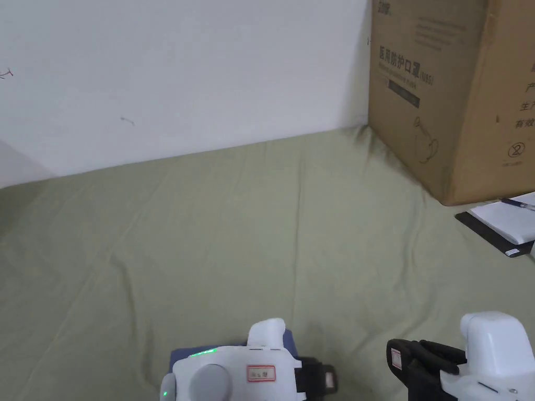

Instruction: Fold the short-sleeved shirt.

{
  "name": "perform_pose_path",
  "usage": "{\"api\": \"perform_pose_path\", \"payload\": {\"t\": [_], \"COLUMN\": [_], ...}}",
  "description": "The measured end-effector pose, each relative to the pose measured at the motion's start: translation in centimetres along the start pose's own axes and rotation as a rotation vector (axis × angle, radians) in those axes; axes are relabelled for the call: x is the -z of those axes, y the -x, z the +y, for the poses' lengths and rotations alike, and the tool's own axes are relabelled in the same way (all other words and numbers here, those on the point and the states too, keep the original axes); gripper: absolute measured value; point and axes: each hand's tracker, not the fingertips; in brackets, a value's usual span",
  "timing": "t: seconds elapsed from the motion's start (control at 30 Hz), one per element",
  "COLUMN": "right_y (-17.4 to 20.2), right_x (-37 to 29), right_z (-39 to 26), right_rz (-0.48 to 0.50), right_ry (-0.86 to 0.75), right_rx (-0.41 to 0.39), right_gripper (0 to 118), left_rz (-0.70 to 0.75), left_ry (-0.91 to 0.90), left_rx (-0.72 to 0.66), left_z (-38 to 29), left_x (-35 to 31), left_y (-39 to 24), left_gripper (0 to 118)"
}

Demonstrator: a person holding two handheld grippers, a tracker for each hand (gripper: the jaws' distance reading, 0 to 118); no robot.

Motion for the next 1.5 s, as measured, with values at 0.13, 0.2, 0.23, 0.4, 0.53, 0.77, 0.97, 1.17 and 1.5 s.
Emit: {"api": "perform_pose_path", "payload": {"t": [0.13,0.2,0.23,0.4,0.53,0.77,0.97,1.17,1.5], "right_y": [1.2,2.5,3.3,6.8,8.0,7.2,6.7,6.0,6.7], "right_x": [-2.6,-4.4,-5.4,-8.6,-7.4,-3.3,-3.8,-4.0,-3.9], "right_z": [2.3,3.8,4.6,6.5,4.8,0.9,0.0,-0.2,0.9], "right_rz": [0.136,0.145,0.14,0.032,-0.123,-0.292,-0.351,-0.381,-0.29], "right_ry": [-0.134,-0.242,-0.306,-0.63,-0.834,-0.663,-0.64,-0.617,-0.646], "right_rx": [0.029,-0.031,-0.065,-0.223,-0.333,-0.303,-0.288,-0.261,-0.286], "right_gripper": [0,0,0,0,0,0,0,0,0], "left_rz": [0.095,0.191,0.281,0.832,0.814,1.008,0.961,0.955,0.949], "left_ry": [-0.459,-0.673,-0.78,-1.039,-1.122,-1.177,-1.186,-1.157,-1.049], "left_rx": [0.269,0.382,0.424,0.517,0.502,0.561,0.524,0.512,0.502], "left_z": [-1.6,-2.9,-3.6,-5.2,-6.7,-9.7,-10.0,-9.9,-9.1], "left_x": [-9.1,-13.9,-15.9,-19.7,-21.0,-19.2,-19.7,-19.4,-19.7], "left_y": [-6.0,-8.7,-10.0,-13.1,-10.4,-7.7,-7.9,-7.7,-6.5], "left_gripper": [0,0,0,0,0,0,0,0,0]}}
